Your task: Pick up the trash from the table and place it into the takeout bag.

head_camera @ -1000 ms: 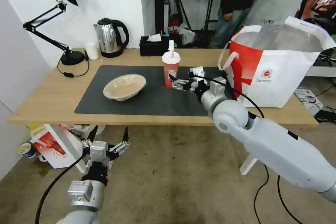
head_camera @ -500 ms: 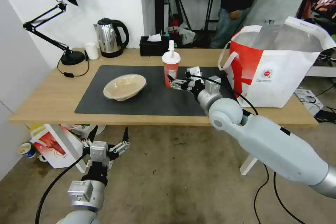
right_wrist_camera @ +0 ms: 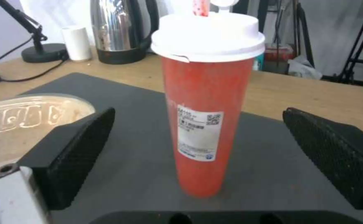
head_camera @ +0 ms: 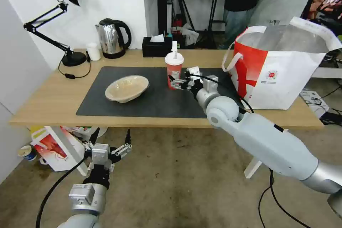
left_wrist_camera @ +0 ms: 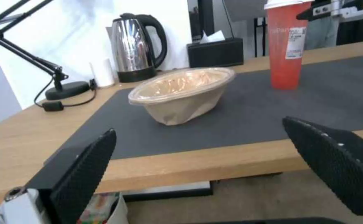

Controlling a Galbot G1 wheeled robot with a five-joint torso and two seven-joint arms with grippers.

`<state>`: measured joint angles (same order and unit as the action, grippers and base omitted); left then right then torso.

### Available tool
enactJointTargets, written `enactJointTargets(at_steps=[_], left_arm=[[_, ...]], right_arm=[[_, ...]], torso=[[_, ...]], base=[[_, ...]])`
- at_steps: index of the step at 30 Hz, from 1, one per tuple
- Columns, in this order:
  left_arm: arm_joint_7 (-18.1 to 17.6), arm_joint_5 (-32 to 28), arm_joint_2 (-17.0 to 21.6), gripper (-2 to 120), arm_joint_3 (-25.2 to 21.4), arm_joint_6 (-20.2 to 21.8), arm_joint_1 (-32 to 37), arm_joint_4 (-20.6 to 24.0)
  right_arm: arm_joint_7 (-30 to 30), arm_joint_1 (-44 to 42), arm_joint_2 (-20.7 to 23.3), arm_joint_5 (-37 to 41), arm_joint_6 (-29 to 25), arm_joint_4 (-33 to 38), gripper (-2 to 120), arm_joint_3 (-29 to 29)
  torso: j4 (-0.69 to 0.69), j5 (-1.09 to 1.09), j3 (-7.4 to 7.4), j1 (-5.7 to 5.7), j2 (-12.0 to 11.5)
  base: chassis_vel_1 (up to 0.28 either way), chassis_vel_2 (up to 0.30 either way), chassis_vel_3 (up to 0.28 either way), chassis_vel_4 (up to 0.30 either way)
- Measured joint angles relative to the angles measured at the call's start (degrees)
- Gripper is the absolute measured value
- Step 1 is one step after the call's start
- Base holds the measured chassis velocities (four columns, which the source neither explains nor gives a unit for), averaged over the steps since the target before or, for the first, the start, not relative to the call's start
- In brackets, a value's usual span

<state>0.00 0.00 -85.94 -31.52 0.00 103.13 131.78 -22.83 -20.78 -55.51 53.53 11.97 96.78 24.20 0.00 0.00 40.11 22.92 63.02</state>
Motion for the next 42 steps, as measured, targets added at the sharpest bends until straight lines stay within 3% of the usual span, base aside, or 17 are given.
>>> enactJointTargets(at_steps=[42], left_arm=[[0.0,0.0,0.0,100,0.0,0.0,0.0,0.0]], right_arm=[[3.8,1.6,-8.6,-5.0,-1.6,-13.5,100,-0.4]], torso=[[0.0,0.0,0.0,0.0,0.0]], base=[[0.0,0.0,0.0,0.0]])
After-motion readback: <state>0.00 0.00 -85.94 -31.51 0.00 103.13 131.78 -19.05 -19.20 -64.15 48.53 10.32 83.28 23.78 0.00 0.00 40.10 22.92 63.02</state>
